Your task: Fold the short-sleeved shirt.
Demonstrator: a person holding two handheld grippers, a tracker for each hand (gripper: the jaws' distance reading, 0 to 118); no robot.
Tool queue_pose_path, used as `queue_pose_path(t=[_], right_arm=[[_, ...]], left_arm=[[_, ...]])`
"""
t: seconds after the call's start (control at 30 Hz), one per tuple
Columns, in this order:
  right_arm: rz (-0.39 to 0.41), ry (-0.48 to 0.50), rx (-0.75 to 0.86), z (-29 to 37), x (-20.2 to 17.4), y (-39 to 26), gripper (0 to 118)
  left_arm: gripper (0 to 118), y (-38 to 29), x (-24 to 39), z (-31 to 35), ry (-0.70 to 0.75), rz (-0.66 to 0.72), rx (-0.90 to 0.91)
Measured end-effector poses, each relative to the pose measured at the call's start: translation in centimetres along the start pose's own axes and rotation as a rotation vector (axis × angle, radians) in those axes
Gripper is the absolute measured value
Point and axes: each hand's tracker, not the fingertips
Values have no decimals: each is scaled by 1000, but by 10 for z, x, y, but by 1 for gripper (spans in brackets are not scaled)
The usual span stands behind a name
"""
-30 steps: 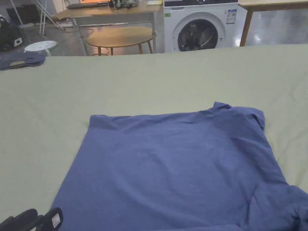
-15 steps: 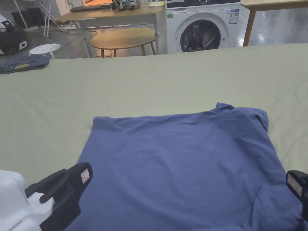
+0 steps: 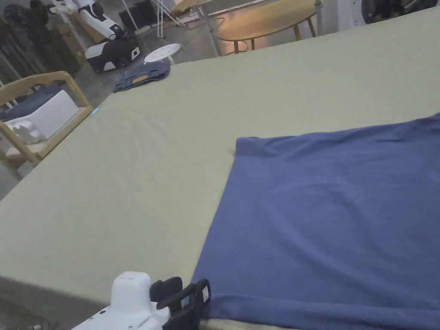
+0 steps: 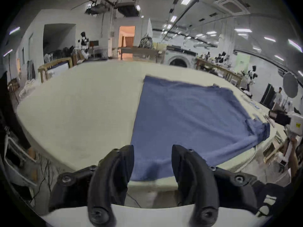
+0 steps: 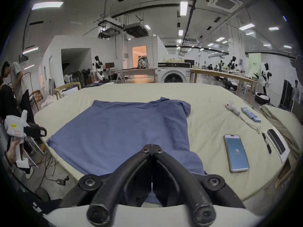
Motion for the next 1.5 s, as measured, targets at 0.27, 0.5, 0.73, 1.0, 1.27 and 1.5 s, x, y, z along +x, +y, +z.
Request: queue_pose_path(t=[0.27,0.5,0.73,1.0,1.27,1.5], right_arm=[[-26,-33,-29,11,10,-3,0],[-172,-139,-54,30,31,-17,61],[-272,-130,-191,14,54,-66,61],[-335,-96,-199,-9,56,-75,9],[-228,-9,-86,-51,67,21,8],[-187,-5,-108,-161,71,84,8]], left_arm=[[0,-15,-4,-33,22,97,-89],[0,-5,16,-39,75,-52,-180],[0,-5,29,-34,79,-23,-163],[0,-1,26,-27,42,38,-141],[0,99,29,-32,-54,1,83],[0,164,-8,-132,-102,57,49]])
